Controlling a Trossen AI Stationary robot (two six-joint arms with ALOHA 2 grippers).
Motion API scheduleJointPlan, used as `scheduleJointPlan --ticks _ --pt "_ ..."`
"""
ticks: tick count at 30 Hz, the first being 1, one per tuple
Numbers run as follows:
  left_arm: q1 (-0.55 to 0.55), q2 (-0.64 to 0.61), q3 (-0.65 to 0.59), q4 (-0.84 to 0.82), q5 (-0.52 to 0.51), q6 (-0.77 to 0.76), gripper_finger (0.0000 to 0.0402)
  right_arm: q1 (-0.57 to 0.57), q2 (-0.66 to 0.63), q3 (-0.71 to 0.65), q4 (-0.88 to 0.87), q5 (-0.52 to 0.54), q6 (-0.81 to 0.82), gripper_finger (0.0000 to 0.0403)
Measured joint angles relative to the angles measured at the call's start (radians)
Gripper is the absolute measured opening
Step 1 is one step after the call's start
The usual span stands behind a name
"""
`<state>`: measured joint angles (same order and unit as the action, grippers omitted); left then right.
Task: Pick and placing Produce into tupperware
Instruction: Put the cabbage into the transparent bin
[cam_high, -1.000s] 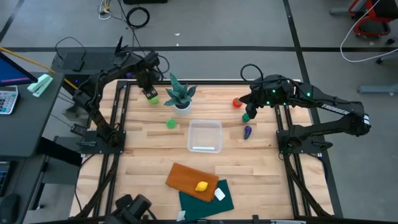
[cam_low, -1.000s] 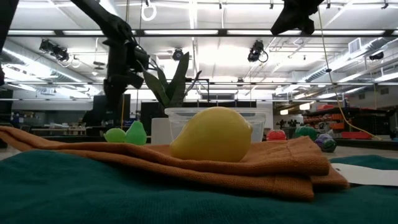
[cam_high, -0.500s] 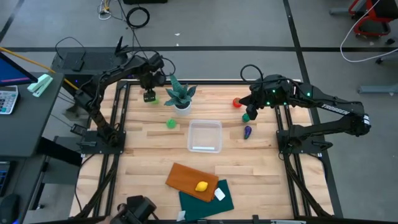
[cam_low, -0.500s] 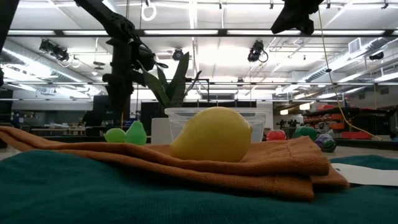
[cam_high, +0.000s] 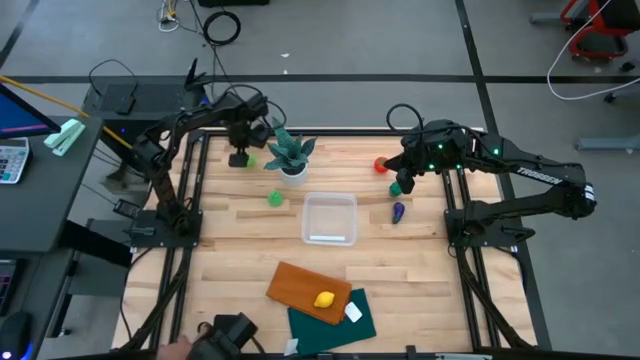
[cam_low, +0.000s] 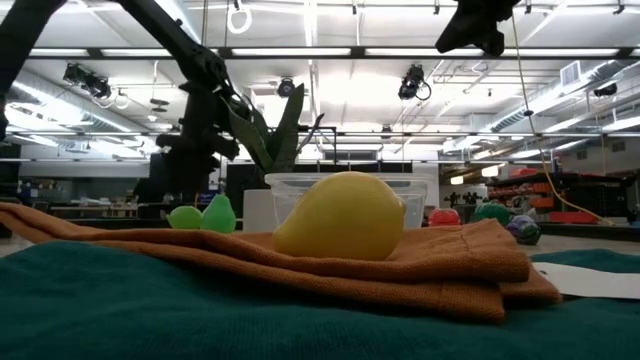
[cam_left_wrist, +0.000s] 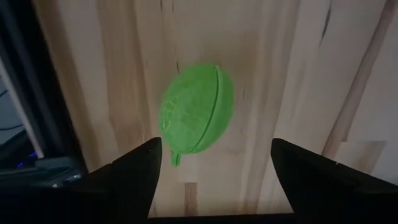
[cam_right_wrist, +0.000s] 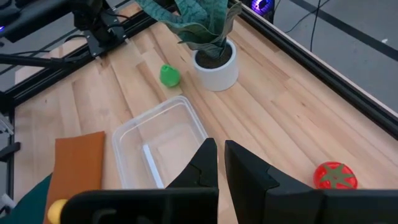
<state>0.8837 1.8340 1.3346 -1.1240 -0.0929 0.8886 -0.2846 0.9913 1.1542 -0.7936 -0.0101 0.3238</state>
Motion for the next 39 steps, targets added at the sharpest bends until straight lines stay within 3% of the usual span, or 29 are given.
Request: scheduleJointPlan --ticks 13,28,39 --pt "0.006 0.093 0.0 0.008 0.007 0.014 0.0311 0.0 0.002 0.0 0.0 0.0 0.023 0.0" --pt "0.011 0.104 0.0 0.075 0.012 -0.017 0.0309 0.0 0.011 0.0 0.001 0.0 0.042 0.0" --pt "0.03 0.173 0.0 0.087 -0.008 -0.336 0.0305 0.0 0.011 0.0 0.001 0.0 0.045 0.0"
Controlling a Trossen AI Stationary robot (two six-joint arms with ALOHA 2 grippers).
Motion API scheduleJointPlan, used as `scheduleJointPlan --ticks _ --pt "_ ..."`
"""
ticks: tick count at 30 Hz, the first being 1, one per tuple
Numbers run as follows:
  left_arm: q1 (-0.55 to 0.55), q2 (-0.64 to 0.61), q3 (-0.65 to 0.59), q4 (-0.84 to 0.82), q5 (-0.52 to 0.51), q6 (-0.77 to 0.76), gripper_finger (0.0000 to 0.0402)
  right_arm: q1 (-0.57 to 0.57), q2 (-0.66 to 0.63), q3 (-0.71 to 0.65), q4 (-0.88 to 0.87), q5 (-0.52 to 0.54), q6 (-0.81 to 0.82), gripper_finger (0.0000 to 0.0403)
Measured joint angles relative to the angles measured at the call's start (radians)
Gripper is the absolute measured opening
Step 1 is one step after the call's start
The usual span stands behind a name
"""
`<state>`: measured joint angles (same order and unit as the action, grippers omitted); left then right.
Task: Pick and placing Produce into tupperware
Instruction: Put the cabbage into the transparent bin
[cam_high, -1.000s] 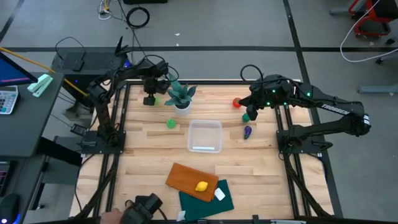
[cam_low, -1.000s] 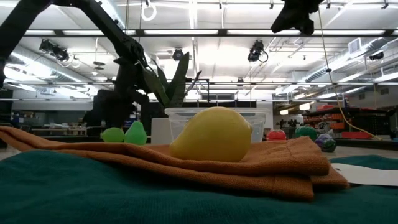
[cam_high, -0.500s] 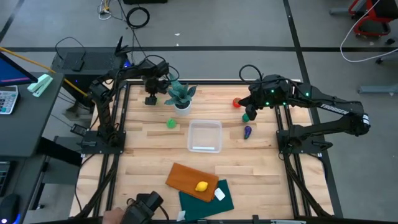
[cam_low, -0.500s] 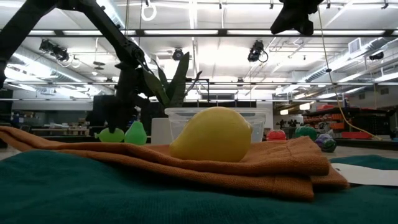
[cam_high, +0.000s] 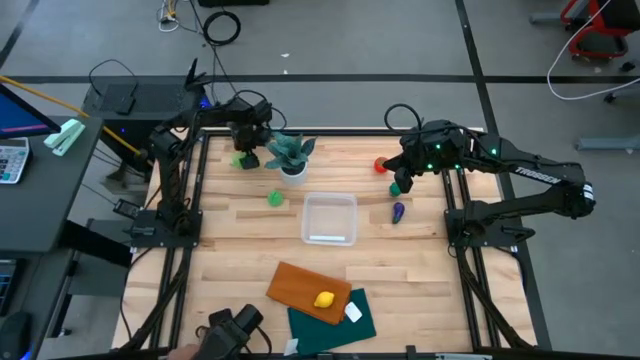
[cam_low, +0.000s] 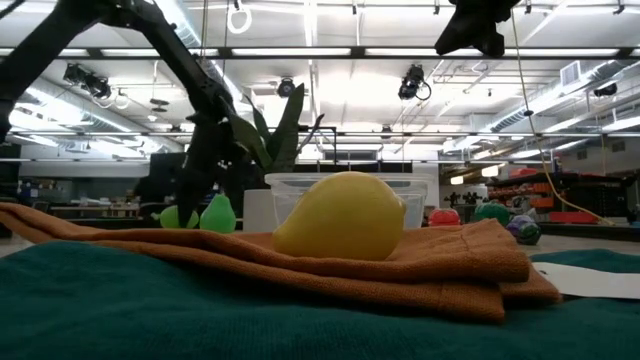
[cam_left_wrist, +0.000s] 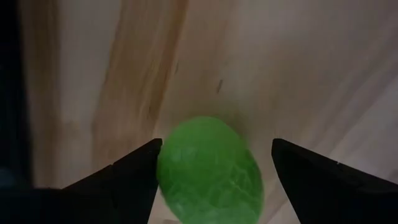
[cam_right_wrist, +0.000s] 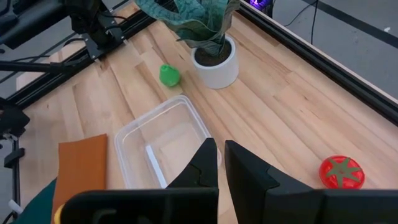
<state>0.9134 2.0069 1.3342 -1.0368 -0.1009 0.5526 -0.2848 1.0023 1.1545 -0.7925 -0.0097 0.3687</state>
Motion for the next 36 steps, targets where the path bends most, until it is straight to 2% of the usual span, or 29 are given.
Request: scheduleJointPlan --ticks 9,19,24,28,36 --pt "-0.004 0.051 0.004 -0.017 -0.024 -0.135 0.0296 0.0 0.0 0.0 0.0 0.0 0.0 0.0" --pt "-0.004 0.051 0.002 -0.015 -0.026 -0.18 0.0233 0.0 0.0 0.0 0.0 0.001 -0.001 0.0" --pt "-0.004 0.053 0.01 -0.04 -0.026 -0.198 0.022 0.0 0.0 0.0 0.0 0.001 -0.001 0.0" --pt "-0.004 0.062 0.052 -0.106 -0.019 -0.202 0.0224 0.0 0.0 0.0 0.001 0.001 -0.005 0.0" --pt "-0.004 0.059 0.237 -0.273 -0.022 -0.229 0.0217 0.0 0.0 0.0 0.001 0.002 -0.005 0.0"
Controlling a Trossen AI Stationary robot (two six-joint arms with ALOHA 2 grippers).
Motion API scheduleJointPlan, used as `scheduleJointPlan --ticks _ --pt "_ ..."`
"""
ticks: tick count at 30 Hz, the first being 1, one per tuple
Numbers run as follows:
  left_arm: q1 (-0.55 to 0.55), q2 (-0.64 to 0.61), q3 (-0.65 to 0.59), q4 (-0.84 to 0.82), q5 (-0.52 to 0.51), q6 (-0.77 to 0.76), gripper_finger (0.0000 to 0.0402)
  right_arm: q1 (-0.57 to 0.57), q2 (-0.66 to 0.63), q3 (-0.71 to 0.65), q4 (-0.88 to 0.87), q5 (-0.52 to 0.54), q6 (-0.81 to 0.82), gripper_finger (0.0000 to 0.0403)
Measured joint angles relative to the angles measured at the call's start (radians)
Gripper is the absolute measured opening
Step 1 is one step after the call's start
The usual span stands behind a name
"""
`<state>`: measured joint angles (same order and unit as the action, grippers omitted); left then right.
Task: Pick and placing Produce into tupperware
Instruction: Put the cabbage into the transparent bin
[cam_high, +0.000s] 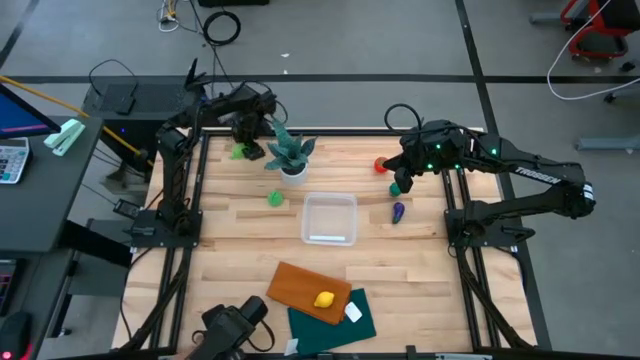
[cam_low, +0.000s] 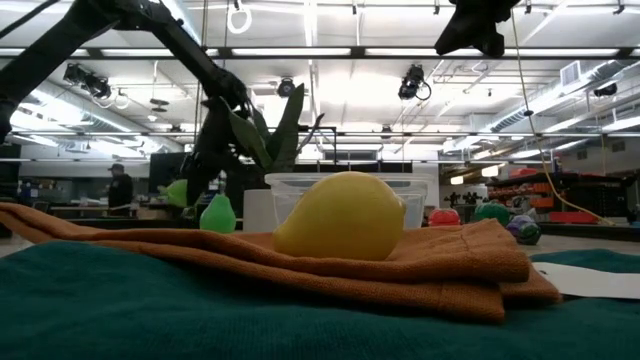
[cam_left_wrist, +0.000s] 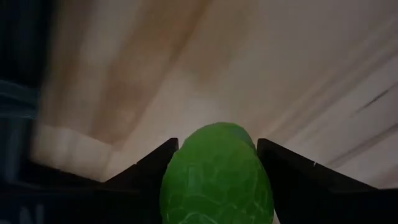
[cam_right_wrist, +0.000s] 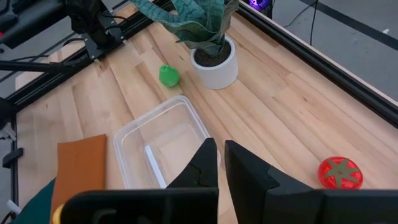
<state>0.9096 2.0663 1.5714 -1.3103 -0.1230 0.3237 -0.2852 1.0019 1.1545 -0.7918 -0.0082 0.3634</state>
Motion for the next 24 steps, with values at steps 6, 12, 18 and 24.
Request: scheduleJointPlan --ticks 6,12,18,24 --pt "0.0 -0.001 0.169 -0.093 -0.003 -0.028 0.0224 0.0 0.0 0.0 0.0 0.0 0.0 0.0" --pt "0.0 -0.003 0.352 -0.138 -0.004 -0.079 0.0214 0.0 0.0 0.0 0.0 0.0 -0.007 0.0" --pt "0.0 -0.004 0.508 -0.146 -0.004 -0.108 0.0221 0.0 0.0 0.0 0.0 0.0 -0.009 0.0" --pt "-0.007 -0.005 0.622 -0.146 0.035 -0.121 0.0212 0.0 0.0 0.0 0.0 0.0 -0.009 0.0"
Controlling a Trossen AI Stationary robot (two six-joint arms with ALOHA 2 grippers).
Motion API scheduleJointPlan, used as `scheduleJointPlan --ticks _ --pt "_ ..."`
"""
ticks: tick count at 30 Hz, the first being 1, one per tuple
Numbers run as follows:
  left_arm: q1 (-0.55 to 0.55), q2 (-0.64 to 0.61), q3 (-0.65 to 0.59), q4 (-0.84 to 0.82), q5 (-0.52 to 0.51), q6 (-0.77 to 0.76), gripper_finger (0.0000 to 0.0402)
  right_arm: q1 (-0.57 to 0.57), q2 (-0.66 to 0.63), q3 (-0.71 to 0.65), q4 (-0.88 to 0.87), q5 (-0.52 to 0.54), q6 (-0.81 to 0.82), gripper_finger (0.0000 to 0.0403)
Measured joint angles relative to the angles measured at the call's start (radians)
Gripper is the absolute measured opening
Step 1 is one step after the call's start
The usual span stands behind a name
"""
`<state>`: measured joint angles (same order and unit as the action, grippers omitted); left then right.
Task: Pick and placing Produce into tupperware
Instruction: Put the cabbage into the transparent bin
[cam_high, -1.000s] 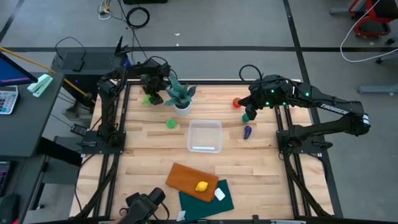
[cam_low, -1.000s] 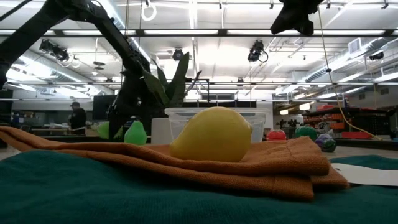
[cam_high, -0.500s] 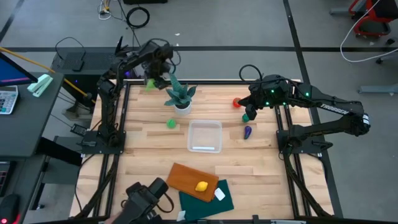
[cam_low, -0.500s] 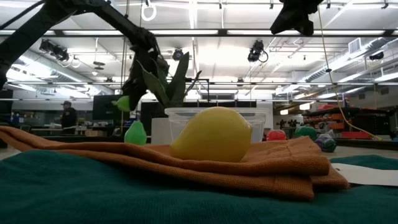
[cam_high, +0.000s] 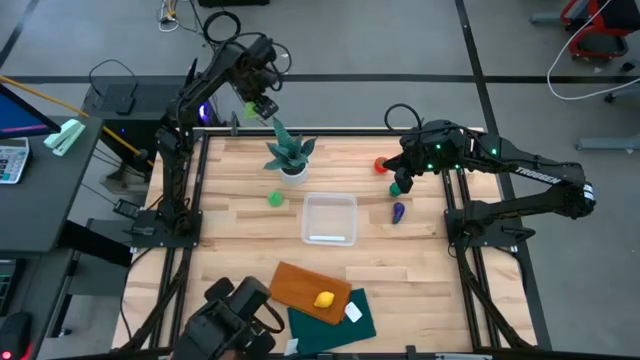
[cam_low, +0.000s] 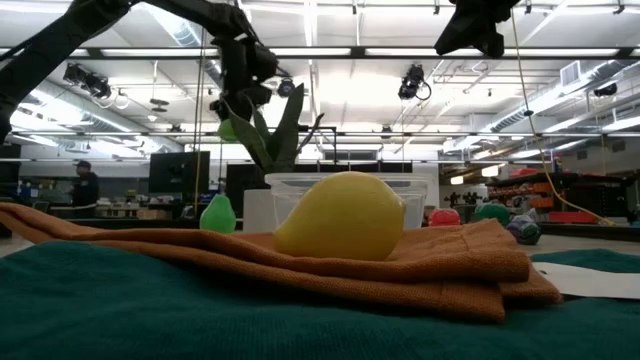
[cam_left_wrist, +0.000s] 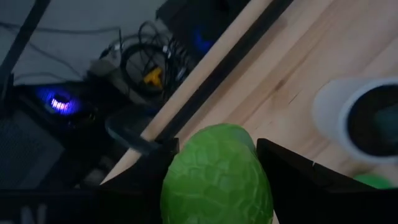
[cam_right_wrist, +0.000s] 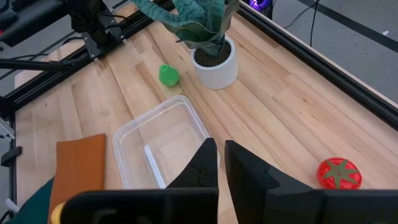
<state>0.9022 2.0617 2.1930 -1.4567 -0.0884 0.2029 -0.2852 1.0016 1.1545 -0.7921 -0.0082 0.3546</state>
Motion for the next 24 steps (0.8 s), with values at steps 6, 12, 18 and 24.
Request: scheduleJointPlan --ticks 6,12,18,24 --pt "-0.026 0.0 0.094 0.001 0.125 -0.047 0.0217 0.0 0.0 0.0 0.0 0.0 0.0 0.0" --pt "-0.078 -0.001 0.164 0.006 0.18 -0.057 0.0214 0.0 0.0 0.0 0.0 0.0 0.0 0.0" --pt "-0.143 -0.013 0.16 0.025 0.256 -0.085 0.021 0.0 0.0 0.0 -0.001 0.0 0.002 0.0" --pt "-0.237 -0.013 0.16 0.064 0.277 -0.095 0.0219 0.0 0.0 0.0 -0.001 0.0 0.003 0.0"
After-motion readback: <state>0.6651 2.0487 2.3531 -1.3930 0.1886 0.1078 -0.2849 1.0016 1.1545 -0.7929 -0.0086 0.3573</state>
